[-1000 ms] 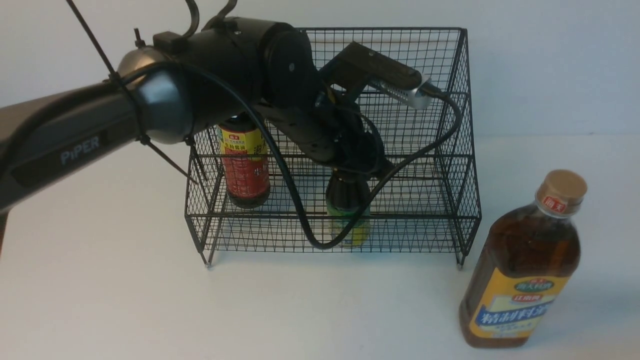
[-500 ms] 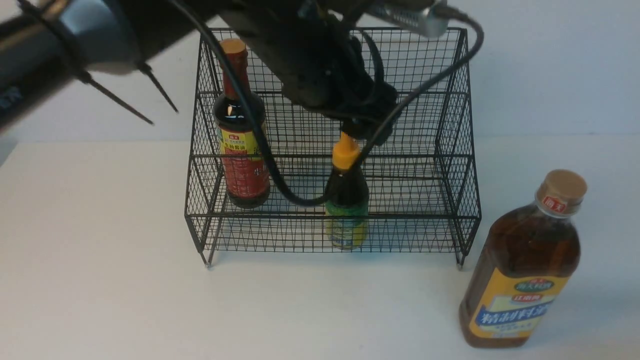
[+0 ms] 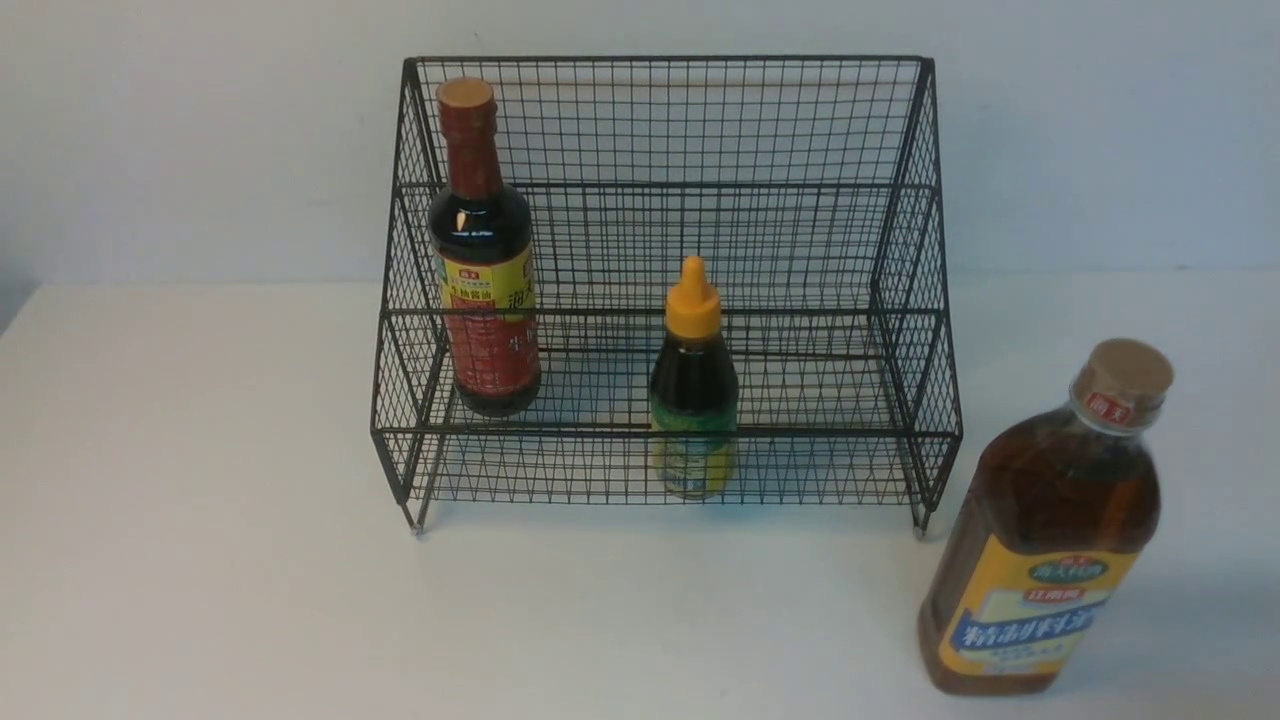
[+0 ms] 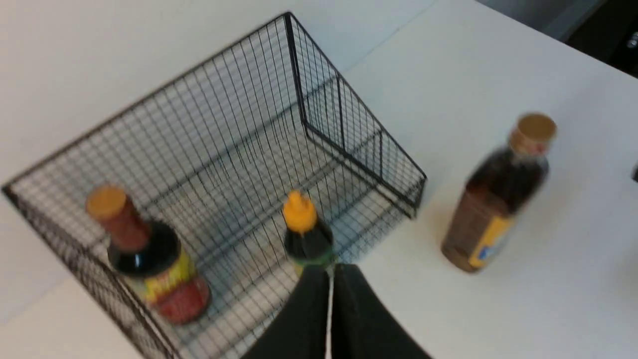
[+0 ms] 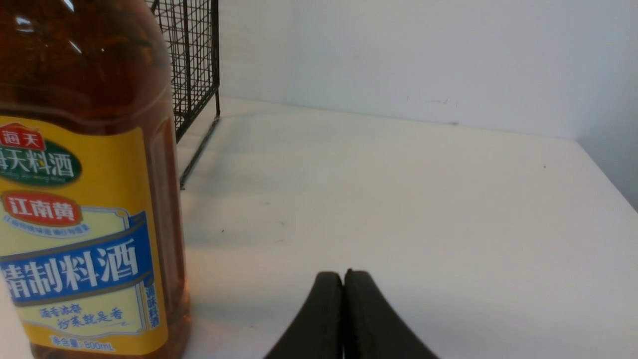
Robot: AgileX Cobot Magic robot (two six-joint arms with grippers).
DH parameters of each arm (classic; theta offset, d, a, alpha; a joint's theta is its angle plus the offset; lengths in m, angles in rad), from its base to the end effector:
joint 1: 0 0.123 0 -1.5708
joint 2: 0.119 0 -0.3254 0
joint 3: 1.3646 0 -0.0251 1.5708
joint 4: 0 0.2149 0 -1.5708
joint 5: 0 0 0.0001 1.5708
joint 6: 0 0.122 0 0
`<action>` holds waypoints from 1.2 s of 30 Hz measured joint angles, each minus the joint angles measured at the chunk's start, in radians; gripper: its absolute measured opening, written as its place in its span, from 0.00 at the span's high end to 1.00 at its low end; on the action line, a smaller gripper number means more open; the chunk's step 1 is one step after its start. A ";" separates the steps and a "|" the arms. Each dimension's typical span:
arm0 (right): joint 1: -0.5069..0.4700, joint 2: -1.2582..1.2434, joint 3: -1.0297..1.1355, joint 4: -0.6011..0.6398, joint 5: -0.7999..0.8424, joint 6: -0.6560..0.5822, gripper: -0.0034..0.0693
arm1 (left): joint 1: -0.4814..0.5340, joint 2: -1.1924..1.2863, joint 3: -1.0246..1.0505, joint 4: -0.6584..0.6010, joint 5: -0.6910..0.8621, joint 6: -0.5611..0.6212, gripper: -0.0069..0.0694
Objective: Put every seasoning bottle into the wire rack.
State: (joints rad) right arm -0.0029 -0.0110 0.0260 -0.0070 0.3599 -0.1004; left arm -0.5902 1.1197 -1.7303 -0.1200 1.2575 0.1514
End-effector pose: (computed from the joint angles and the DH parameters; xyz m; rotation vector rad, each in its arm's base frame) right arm 0.0060 -0.0003 0.1639 -0.0950 1.8568 -0.0785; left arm 0.1129 -0.0924 0.5237 0.8056 1.9943 -0.4006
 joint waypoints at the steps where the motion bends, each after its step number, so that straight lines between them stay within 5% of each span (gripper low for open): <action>1: 0.000 0.000 0.000 0.000 0.000 0.000 0.97 | 0.000 -0.055 0.062 -0.001 0.000 -0.011 0.92; 6: 0.000 0.000 0.000 0.000 0.000 0.000 0.97 | 0.000 -0.385 0.510 -0.035 -0.111 -0.077 0.92; 12: 0.000 0.000 0.000 0.000 0.000 0.000 0.97 | 0.000 -0.704 1.073 -0.181 -0.566 -0.057 0.92; 18: 0.000 0.000 0.000 0.000 0.000 0.000 0.97 | 0.000 -0.842 1.309 -0.229 -0.853 -0.052 0.92; 36: 0.000 0.000 0.000 0.000 0.000 0.000 0.97 | 0.001 -0.869 1.548 -0.194 -0.936 -0.050 0.92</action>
State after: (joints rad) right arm -0.0029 -0.0110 0.0260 -0.0070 0.3599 -0.1004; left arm -0.5891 0.2507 -0.1824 -0.3137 0.3220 0.1011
